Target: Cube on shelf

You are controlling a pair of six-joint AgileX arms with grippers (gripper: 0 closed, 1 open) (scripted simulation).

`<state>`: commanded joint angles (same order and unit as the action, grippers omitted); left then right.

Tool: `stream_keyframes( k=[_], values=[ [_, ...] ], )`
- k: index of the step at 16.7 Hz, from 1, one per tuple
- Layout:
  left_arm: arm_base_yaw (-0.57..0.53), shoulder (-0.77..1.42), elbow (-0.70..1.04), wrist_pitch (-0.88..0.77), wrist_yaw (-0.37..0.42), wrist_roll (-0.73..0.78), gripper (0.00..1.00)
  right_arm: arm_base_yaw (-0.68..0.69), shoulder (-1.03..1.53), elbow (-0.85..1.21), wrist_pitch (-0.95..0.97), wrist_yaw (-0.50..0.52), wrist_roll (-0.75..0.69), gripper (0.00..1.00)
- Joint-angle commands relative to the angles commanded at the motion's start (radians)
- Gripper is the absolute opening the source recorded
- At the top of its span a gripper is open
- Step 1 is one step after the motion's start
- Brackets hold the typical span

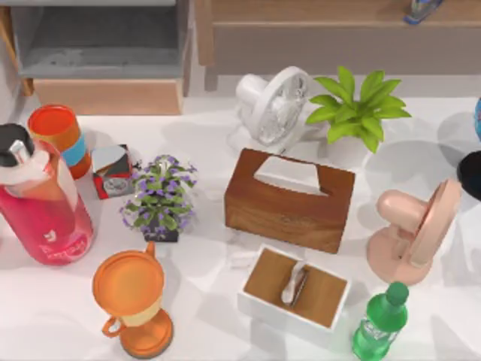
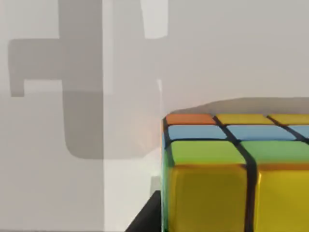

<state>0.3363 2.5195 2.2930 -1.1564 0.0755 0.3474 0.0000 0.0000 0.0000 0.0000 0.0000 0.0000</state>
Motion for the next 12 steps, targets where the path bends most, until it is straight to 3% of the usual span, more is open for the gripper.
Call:
stream_keyframes(
  k=[3,9,12],
  values=[
    [0.005,-0.003,-0.001,-0.003,0.002,-0.001,0.0,0.0,0.0,0.0,0.0,0.0,0.0,1.0],
    [0.016,-0.089,0.009,-0.113,0.087,-0.074,0.0,0.0,0.0,0.0,0.0,0.0,0.0,1.0],
    [0.012,-0.069,0.06,-0.145,0.074,-0.066,0.0,0.0,0.0,0.0,0.0,0.0,0.0,1.0]
  ],
)
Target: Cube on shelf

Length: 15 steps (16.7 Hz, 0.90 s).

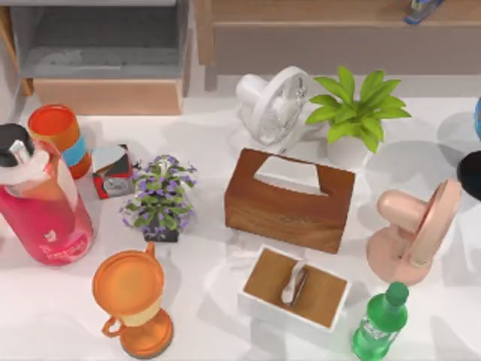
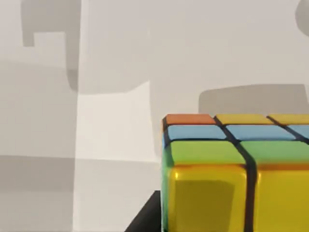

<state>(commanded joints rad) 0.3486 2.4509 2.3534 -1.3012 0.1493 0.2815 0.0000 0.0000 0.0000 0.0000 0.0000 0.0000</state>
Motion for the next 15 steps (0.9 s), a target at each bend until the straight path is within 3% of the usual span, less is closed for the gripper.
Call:
stream_keyframes(
  k=[5,11,15],
  values=[
    [-0.009,0.084,0.089,0.009,-0.072,0.065,0.0,0.0,0.0,0.0,0.0,0.0,0.0,1.0],
    [-0.005,0.075,0.08,0.013,-0.081,0.065,0.0,0.0,0.0,0.0,0.0,0.0,0.0,1.0],
    [-0.035,-0.061,-0.038,0.07,-0.187,0.031,0.0,0.0,0.0,0.0,0.0,0.0,0.0,1.0]
  ],
)
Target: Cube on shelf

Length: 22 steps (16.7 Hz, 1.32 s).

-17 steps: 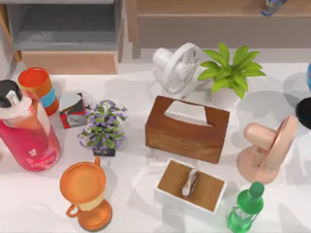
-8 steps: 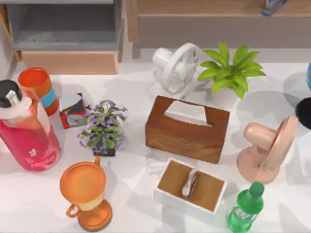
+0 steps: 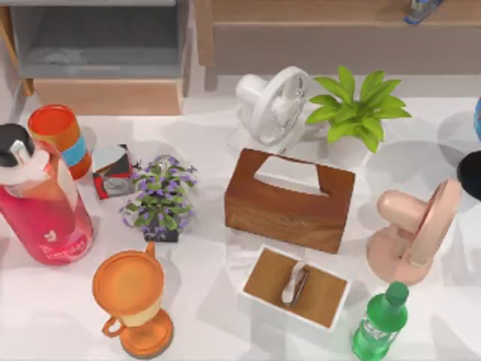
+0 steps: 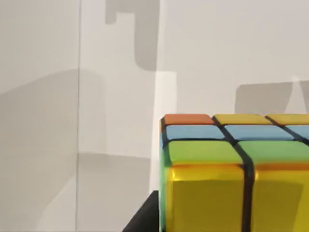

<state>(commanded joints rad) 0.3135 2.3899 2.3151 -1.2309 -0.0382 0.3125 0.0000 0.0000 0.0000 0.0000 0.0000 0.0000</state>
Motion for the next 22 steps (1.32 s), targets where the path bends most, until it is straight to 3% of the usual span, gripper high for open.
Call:
stream_keyframes(
  k=[4,9,13,16,22],
  values=[
    [-0.148,-0.23,-0.238,0.167,-0.179,-0.047,0.0,0.0,0.0,0.0,0.0,0.0,0.0,1.0],
    [-0.478,-0.438,-0.66,0.521,-0.397,-0.092,0.0,0.0,0.0,0.0,0.0,0.0,0.0,1.0],
    [-0.776,-0.511,-0.959,0.957,-0.516,-0.099,0.0,0.0,0.0,0.0,0.0,0.0,0.0,1.0],
    [-0.957,-0.517,-1.087,1.354,-0.582,-0.085,0.0,0.0,0.0,0.0,0.0,0.0,0.0,1.0],
    [-1.135,-0.344,-1.098,2.069,-0.629,-0.052,0.0,0.0,0.0,0.0,0.0,0.0,0.0,1.0]
  ],
)
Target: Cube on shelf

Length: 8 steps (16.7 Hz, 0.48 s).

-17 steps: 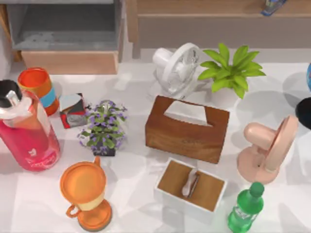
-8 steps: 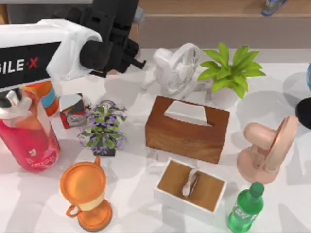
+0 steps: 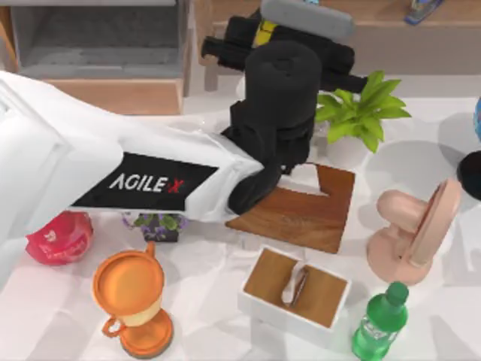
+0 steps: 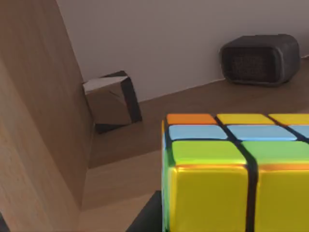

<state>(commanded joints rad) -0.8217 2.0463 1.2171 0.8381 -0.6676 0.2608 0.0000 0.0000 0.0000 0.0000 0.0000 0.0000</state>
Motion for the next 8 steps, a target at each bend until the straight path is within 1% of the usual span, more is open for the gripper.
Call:
stream_keyframes(
  k=[2,4,6,8],
  values=[
    [-0.02,0.094,0.038,0.162,-0.01,-0.005,0.0,0.0,0.0,0.0,0.0,0.0,0.0,1.0],
    [-0.024,0.187,0.082,0.284,-0.029,-0.018,0.0,0.0,0.0,0.0,0.0,0.0,0.0,1.0],
    [-0.013,0.26,0.128,0.363,-0.052,-0.034,0.0,0.0,0.0,0.0,0.0,0.0,0.0,1.0],
    [0.002,0.306,0.168,0.408,-0.072,-0.046,0.0,0.0,0.0,0.0,0.0,0.0,0.0,1.0]
  ],
)
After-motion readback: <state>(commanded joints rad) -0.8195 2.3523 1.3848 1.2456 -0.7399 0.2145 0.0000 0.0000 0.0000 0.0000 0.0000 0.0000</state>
